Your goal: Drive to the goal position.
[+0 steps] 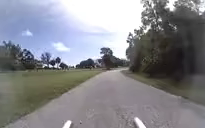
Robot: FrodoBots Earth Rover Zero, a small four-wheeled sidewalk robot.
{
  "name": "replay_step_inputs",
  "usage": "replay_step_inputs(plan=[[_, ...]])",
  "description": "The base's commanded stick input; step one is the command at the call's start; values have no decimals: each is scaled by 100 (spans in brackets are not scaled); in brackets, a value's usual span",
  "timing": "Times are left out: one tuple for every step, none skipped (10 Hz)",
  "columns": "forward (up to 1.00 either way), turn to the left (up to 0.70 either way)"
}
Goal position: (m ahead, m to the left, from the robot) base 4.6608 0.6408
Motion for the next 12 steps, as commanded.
replay_step_inputs(plan=[[50, 0], [50, 0], [50, 0], [50, 0], [50, 0], [50, 0], [50, 0], [50, 0], [50, 0], [50, 0], [50, 0], [50, 0]])
